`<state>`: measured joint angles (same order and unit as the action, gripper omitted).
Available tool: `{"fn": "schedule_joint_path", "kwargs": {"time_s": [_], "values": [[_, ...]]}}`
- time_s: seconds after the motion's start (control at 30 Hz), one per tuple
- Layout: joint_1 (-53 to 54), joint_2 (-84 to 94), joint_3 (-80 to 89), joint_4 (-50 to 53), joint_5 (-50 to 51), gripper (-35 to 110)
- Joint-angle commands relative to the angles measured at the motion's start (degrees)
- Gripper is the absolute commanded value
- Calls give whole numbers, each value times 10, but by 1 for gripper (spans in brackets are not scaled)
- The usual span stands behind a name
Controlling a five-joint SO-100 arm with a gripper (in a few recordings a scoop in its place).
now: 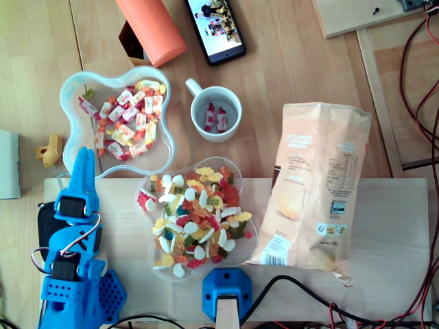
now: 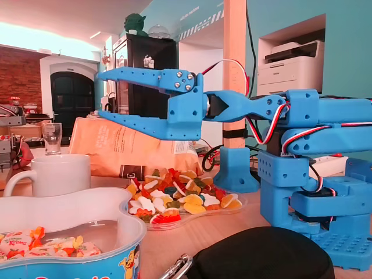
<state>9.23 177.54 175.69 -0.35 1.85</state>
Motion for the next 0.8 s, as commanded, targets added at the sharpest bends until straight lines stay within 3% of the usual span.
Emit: {"fn": "schedule_joint_path", "kwargs": {"time_s": [0.0, 0.23, 0.37, 0.53, 0.77], "values": [[4, 10, -60, 85, 6, 20], [4, 9, -241, 367, 6, 21], [4, 8, -322, 479, 6, 21], [4, -66, -439, 550, 7, 20], [4, -316, -656, 648, 7, 21]]}}
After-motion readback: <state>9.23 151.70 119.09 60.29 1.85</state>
